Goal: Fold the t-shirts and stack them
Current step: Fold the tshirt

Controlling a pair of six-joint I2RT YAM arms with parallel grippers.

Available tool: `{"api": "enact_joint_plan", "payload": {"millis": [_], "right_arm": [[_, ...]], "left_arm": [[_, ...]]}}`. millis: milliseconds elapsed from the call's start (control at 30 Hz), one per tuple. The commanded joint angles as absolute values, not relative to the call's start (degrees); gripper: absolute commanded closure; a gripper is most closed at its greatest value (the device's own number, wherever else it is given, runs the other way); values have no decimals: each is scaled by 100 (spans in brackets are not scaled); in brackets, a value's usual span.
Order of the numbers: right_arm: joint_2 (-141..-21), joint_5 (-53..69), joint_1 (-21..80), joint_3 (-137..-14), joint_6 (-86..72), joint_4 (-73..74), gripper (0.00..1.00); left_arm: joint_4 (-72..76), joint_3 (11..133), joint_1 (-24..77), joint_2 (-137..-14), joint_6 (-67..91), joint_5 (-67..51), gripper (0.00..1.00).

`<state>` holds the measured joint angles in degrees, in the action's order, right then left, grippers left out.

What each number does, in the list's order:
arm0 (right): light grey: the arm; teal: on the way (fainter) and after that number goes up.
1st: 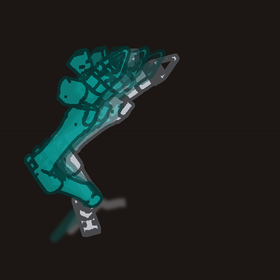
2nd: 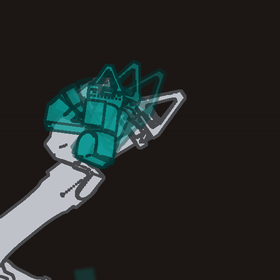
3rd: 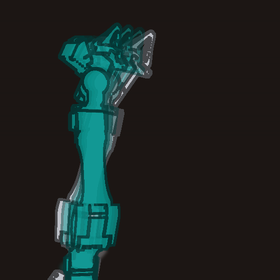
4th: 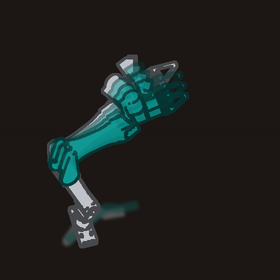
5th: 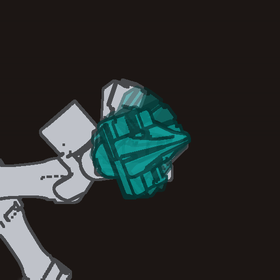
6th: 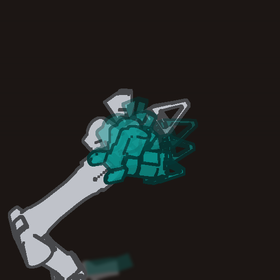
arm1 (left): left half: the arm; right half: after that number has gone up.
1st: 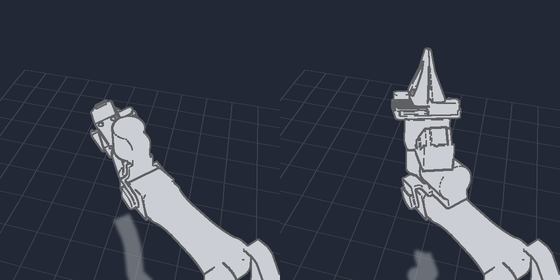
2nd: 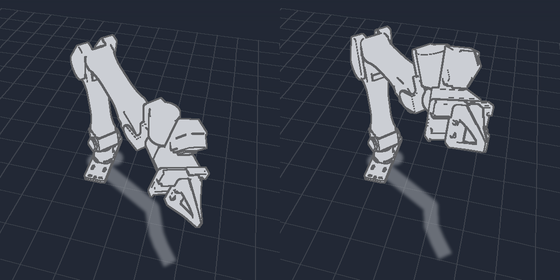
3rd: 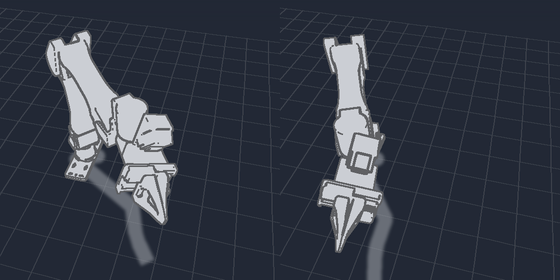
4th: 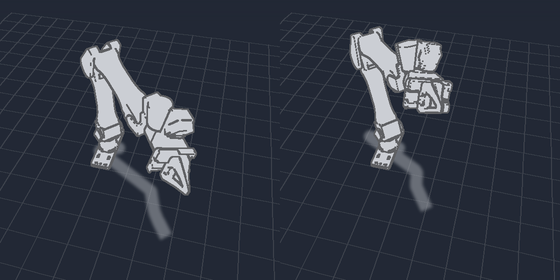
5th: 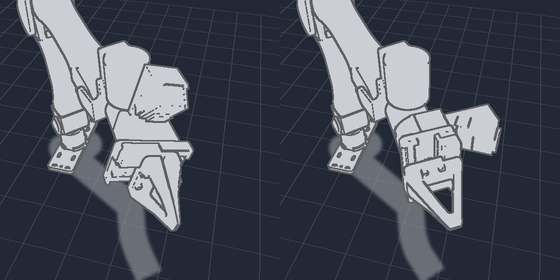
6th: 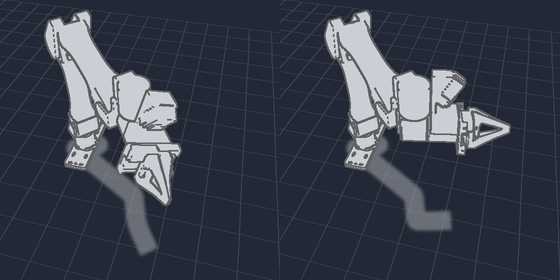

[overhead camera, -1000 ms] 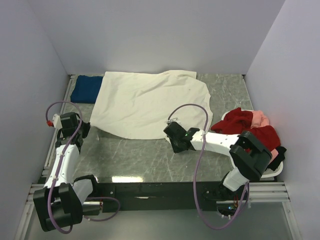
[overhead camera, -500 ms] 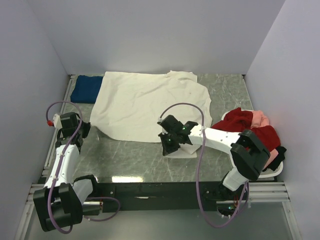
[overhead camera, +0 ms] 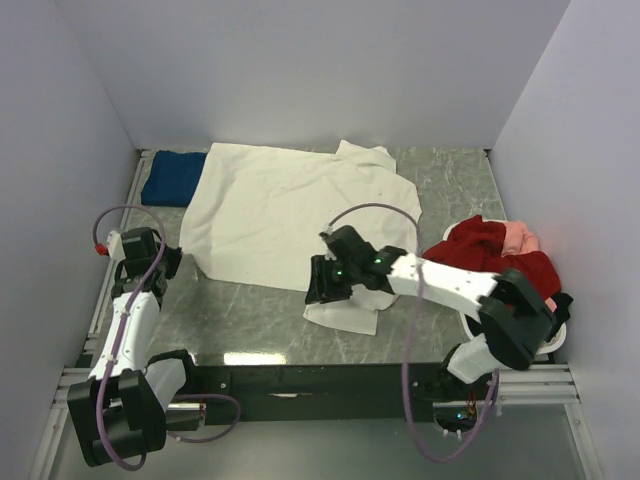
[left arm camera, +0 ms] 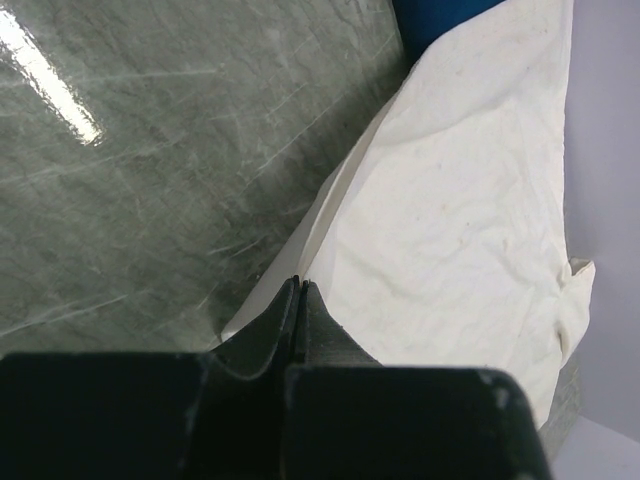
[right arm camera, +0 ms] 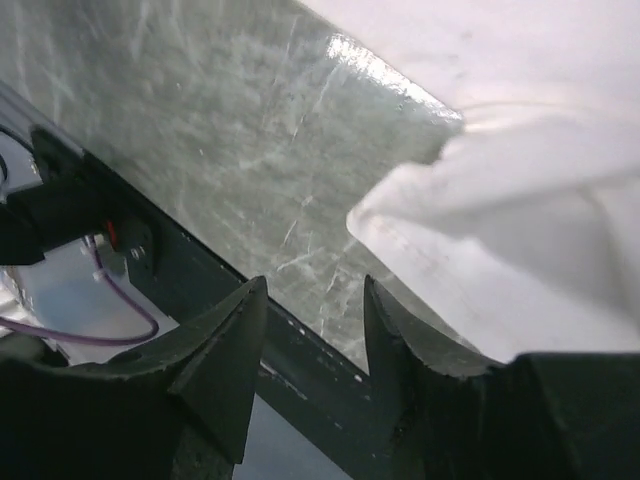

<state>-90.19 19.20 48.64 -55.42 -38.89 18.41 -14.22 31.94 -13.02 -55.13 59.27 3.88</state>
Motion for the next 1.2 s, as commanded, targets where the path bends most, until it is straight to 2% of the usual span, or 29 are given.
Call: {"api": "enact_joint_plan", "payload": {"millis": [0,233,400,567,733,1167], "right_arm": [[-7728,795,4808,-5169,-4341,1766,49],[-5479,-351,4790,-3449,-5088,2460,48],[-4633,-360,4799,-2358,-5632,2619,48],[-4000,-509,4790,-1917,-6020,2497,47],[-4034,-712,4790,-1749,-6284,2391,46],[-5079,-923,4808,-1775,-6355,2004,50]], "left_arm": [[-1257,3155,-1318,-5370,5889,369,100],[-1283,3120,-1310,-5300,5897,396,100],[-1301,3094,-1310,-5265,5906,395,100],[-1318,3076,-1310,-5195,5915,387,100],[-1353,3094,-1318,-5203,5898,413,100],[-1380,3094,-1310,-5186,5889,466,100]]}}
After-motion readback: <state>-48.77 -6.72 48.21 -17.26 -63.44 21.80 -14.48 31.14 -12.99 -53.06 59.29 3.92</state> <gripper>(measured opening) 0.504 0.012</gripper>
